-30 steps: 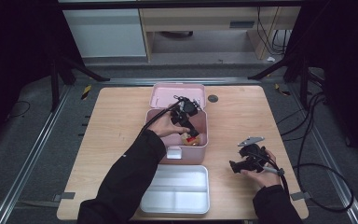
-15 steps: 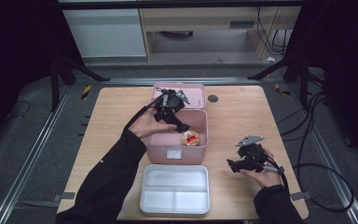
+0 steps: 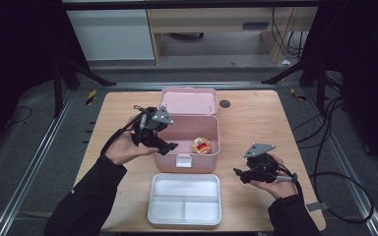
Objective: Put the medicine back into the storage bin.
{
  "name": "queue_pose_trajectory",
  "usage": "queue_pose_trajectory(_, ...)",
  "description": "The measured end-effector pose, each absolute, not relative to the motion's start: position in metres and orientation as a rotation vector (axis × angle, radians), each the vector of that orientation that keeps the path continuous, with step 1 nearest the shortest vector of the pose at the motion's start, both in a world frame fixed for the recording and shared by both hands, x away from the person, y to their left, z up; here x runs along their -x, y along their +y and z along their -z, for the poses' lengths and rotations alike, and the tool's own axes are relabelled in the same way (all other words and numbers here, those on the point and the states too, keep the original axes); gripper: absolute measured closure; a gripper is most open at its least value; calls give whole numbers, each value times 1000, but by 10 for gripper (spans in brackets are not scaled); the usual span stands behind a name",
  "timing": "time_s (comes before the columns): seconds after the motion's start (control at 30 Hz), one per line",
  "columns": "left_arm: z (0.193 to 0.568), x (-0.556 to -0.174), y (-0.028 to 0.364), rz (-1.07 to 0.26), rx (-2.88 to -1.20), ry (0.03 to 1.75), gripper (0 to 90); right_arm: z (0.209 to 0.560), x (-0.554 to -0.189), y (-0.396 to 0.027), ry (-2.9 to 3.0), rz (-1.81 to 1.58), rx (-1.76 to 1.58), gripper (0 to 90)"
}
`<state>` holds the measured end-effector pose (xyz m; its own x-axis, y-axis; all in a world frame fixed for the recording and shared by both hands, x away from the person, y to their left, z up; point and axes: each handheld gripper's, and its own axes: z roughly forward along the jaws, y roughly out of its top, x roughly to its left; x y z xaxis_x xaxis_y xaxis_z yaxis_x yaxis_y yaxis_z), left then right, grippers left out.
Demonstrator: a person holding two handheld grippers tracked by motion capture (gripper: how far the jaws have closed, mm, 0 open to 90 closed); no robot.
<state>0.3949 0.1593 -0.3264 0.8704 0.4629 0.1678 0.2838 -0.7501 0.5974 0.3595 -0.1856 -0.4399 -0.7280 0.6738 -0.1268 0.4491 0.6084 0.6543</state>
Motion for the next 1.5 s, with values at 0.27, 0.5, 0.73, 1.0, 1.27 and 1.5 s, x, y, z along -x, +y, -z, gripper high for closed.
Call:
queue_pose_trajectory(0.27, 353, -369, 195, -379, -2445, 586, 221, 437, -352, -169, 2552, -905, -799, 353)
queue_pose_trajectory(0.5, 378, -346, 215, -344, -2456, 606, 223, 438, -347, -159, 2620, -910, -725, 402)
queue_pose_trajectory(0.73, 402, -334, 219, -285, -2463, 578, 228, 439, -340, -145, 2673, -926, -644, 451)
queue_pose_trajectory(1.0, 427, -327, 207, -218, -2544, 525, 254, 442, -330, -127, 2752, -919, -517, 511)
queue_pose_trajectory(1.27, 451, -323, 189, -159, -2641, 440, 285, 453, -322, -111, 2824, -867, -426, 578)
queue_pose_trajectory(1.5, 459, -321, 181, -142, -2696, 378, 387, 462, -320, -103, 2883, -812, -377, 667)
